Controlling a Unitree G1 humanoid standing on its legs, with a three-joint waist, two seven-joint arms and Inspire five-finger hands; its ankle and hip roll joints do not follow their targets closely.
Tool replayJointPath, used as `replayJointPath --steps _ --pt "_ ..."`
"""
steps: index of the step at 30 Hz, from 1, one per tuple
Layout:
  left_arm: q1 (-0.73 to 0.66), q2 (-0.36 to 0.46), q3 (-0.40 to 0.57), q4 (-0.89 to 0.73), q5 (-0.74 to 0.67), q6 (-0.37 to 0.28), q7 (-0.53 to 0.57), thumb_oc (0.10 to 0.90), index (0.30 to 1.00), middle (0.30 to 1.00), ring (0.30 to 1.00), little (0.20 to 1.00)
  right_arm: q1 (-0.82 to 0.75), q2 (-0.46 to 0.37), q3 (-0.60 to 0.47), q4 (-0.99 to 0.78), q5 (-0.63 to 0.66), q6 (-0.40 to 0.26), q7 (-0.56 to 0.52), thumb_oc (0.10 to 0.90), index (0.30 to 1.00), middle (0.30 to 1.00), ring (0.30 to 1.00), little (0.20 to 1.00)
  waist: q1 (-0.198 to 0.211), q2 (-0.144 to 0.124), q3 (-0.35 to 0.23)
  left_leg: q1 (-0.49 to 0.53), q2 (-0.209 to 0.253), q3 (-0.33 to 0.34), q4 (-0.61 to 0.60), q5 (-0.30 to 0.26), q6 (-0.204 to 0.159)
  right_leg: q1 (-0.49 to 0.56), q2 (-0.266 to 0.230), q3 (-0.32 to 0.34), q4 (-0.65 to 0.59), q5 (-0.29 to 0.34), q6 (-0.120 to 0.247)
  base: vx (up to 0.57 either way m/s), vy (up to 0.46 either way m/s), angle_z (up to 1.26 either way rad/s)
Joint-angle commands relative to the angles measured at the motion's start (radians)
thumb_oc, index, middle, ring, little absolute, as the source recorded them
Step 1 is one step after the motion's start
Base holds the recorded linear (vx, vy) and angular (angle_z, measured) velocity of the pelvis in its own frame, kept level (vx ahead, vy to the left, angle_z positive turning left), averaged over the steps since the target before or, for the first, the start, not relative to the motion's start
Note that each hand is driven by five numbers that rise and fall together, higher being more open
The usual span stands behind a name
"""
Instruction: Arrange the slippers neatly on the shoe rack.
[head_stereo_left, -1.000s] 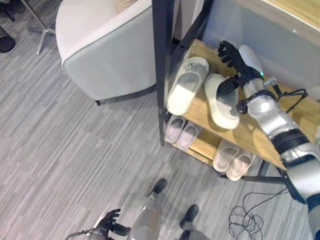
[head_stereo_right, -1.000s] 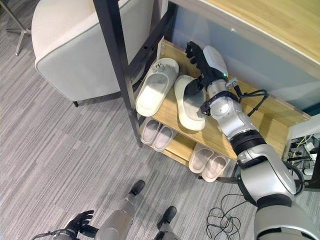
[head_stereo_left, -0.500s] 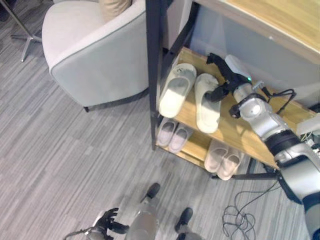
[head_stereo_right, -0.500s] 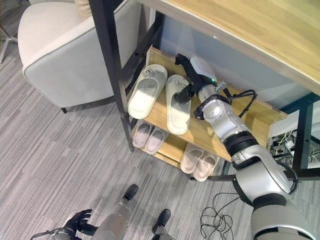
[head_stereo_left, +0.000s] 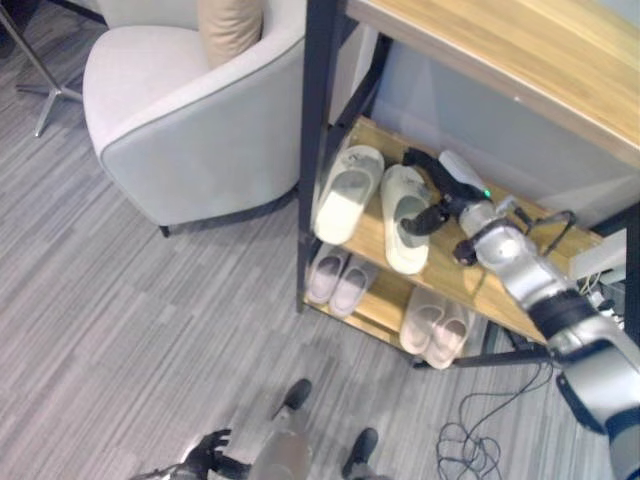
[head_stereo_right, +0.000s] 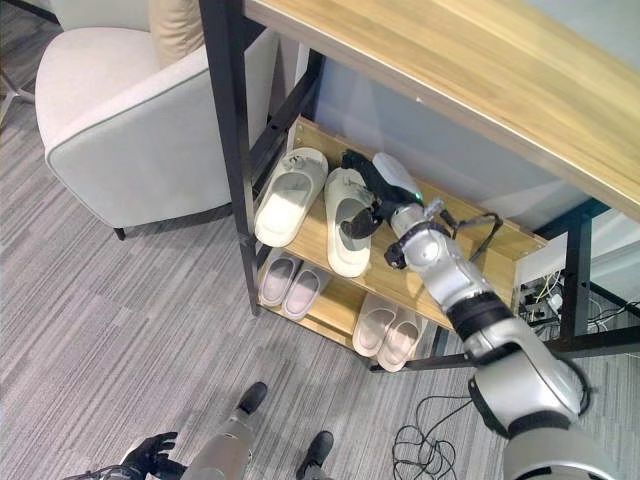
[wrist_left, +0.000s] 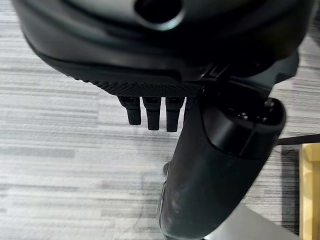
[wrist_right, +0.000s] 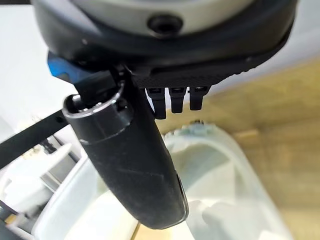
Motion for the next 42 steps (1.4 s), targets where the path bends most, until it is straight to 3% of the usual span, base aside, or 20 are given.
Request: replayJointPath --steps 1,8,14,23,42 --pt "0.036 0.010 0.015 0.099 0.025 0.004 -0.006 0.800 0.900 0.900 0.900 0.900 0.062 -0.051 -0.178 -0.143 0.035 -0.101 -0.098 0.800 0.900 0.900 0.900 0.900 -0.027 0.019 -0.081 0.161 0.020 -0.047 -0.131 -0.093 0.039 0.062 -0.053 0.031 0.006 -0.036 0.069 0.00 0.037 0.08" --pt "0.031 -0.007 0.033 0.106 0.044 0.007 -0.011 0.800 0.900 0.900 0.900 0.900 0.219 -0.037 -0.304 -0.250 -0.004 -0.132 -0.134 0.800 0.900 0.900 0.900 0.900 -0.040 0.037 -0.100 0.180 0.016 -0.042 -0.140 -0.095 0.044 0.073 -0.062 0.029 0.008 -0.039 0.070 0.01 0.022 0.00" --pt "0.018 -0.020 0.047 0.112 0.036 0.010 0.001 0.800 0.900 0.900 0.900 0.900 0.333 0.041 -0.370 -0.254 0.013 -0.133 -0.141 0.800 0.900 0.900 0.900 0.900 -0.053 0.055 -0.123 0.199 0.015 -0.033 -0.147 -0.097 0.049 0.088 -0.069 0.034 0.008 -0.045 0.065 0.01 0.012 -0.04" --pt "0.044 -0.032 0.078 0.120 0.025 0.017 -0.003 0.800 0.900 0.900 0.900 0.900 0.433 0.082 -0.287 -0.230 0.027 -0.113 -0.032 0.800 0.900 0.900 0.900 0.900 -0.068 0.069 -0.133 0.224 0.014 -0.019 -0.149 -0.099 0.053 0.099 -0.076 0.043 0.012 -0.046 0.063 0.01 0.012 -0.04" --pt "0.050 -0.053 0.071 0.126 0.029 0.020 0.013 0.800 0.900 0.900 0.900 0.900 0.440 0.238 -0.187 -0.198 0.119 -0.121 0.023 0.800 0.900 0.900 0.900 0.900 -0.060 0.091 -0.130 0.246 0.008 -0.004 -0.145 -0.108 0.060 0.115 -0.084 0.047 0.020 -0.050 0.062 0.01 0.002 -0.01"
